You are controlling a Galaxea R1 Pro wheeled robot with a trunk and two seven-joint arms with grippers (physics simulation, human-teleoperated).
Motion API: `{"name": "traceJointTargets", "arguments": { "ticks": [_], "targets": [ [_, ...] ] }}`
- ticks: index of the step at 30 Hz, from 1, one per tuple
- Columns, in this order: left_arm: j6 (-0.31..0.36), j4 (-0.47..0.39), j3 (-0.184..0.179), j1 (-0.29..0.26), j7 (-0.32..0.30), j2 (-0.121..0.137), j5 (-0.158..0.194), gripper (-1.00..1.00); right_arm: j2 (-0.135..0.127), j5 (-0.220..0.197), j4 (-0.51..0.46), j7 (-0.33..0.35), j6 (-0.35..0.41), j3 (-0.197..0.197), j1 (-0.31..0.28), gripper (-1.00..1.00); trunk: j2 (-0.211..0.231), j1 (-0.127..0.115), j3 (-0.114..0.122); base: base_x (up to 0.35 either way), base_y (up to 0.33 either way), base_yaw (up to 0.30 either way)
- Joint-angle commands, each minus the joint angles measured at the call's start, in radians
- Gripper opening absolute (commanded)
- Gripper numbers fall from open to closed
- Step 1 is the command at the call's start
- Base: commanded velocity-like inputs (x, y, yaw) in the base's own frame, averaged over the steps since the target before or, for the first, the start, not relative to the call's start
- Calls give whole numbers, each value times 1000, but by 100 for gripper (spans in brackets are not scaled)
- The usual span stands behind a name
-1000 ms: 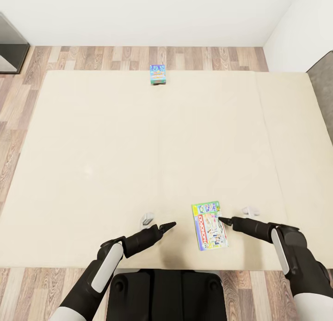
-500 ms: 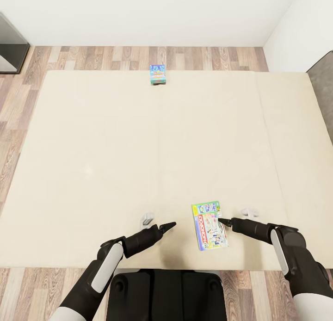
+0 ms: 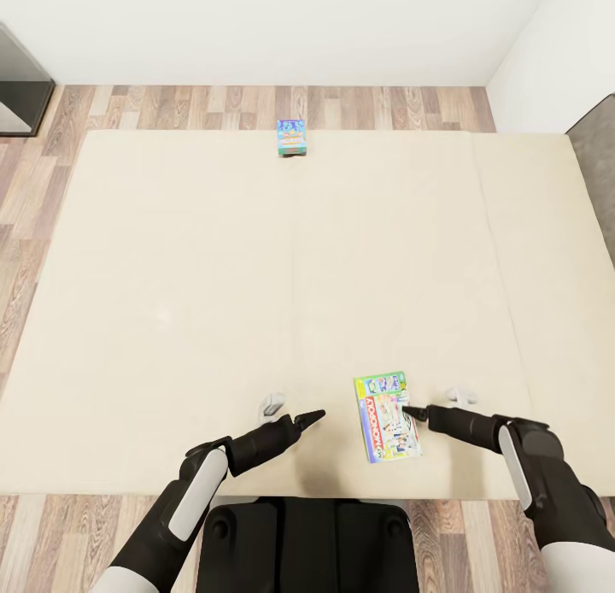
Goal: Put all the toys in the child's room - the three board games (two on the bed and one on the table), the two jigsaw puzzles on the table, and the tennis ball on the table - inside the toy box on the table in the child's room.
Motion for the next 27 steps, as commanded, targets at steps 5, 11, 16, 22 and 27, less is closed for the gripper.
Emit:
{"name": "traceJointTargets", "arguments": {
  "ticks": [5, 11, 16, 22, 27],
  "targets": [
    [7, 0, 1, 0, 0, 0, 5, 100, 0, -4, 9, 1, 7, -1, 0, 100, -1, 0, -1, 0, 0, 0],
    [7, 0, 1, 0, 0, 0, 5, 100, 0, -3, 22, 0, 7, 0, 0, 100, -1, 0, -1, 0, 0, 0],
    [7, 0, 1, 0, 0, 0, 5, 100, 0, -3, 32, -1, 7, 0, 0, 100, -1, 0, -1, 0, 0, 0],
    [7, 0, 1, 0, 0, 0, 5, 100, 0, -3, 61, -3, 6, 1, 0, 100, -1, 0, -1, 0, 0, 0],
    [7, 1, 1, 0, 0, 0, 5, 100, 0, -3, 75, -4, 5, 2, 0, 100, -1, 0, -1, 0, 0, 0]
  ]
}}
